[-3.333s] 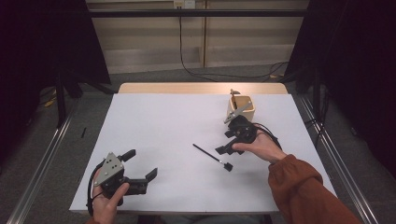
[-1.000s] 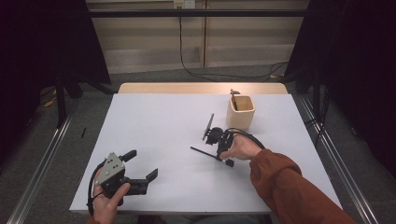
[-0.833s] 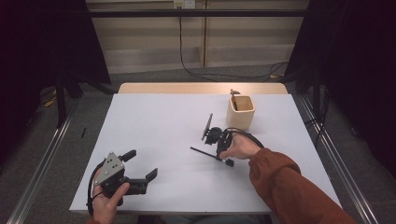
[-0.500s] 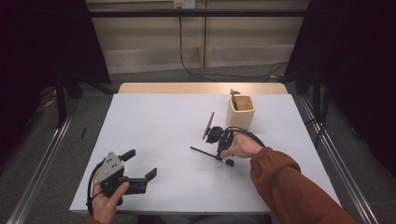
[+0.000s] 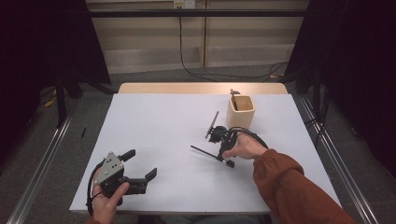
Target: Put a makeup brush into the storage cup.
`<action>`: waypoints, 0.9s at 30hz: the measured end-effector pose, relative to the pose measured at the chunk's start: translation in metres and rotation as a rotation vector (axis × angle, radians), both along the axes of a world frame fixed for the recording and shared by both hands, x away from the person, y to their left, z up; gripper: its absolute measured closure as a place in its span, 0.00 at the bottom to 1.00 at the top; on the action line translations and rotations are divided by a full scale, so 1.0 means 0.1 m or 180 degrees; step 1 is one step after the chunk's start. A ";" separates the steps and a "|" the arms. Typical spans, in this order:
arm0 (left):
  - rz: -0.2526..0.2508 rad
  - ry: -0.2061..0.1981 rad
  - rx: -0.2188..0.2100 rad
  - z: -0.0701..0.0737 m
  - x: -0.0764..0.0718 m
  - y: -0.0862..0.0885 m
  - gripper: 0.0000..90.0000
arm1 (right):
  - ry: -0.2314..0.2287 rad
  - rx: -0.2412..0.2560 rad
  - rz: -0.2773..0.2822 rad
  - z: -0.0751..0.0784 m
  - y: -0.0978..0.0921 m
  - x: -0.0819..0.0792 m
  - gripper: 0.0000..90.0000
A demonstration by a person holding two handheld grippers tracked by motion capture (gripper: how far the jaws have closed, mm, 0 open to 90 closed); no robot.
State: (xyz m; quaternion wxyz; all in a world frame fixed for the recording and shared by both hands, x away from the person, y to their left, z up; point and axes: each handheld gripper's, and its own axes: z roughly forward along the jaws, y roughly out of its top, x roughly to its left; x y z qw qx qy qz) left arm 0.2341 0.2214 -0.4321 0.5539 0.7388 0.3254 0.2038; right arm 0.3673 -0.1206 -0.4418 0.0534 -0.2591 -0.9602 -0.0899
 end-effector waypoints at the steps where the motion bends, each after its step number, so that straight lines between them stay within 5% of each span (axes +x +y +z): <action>1: 0.0011 0.0006 -0.0012 0.00 0.00 0.00 0.02 | -0.0003 0.0026 -0.0027 0.02 -0.01 0.00 0.96; 27: 0.0024 -0.0005 -0.0006 0.00 0.00 0.00 0.02 | -0.0328 0.0702 -0.0449 0.20 -0.35 -0.06 0.96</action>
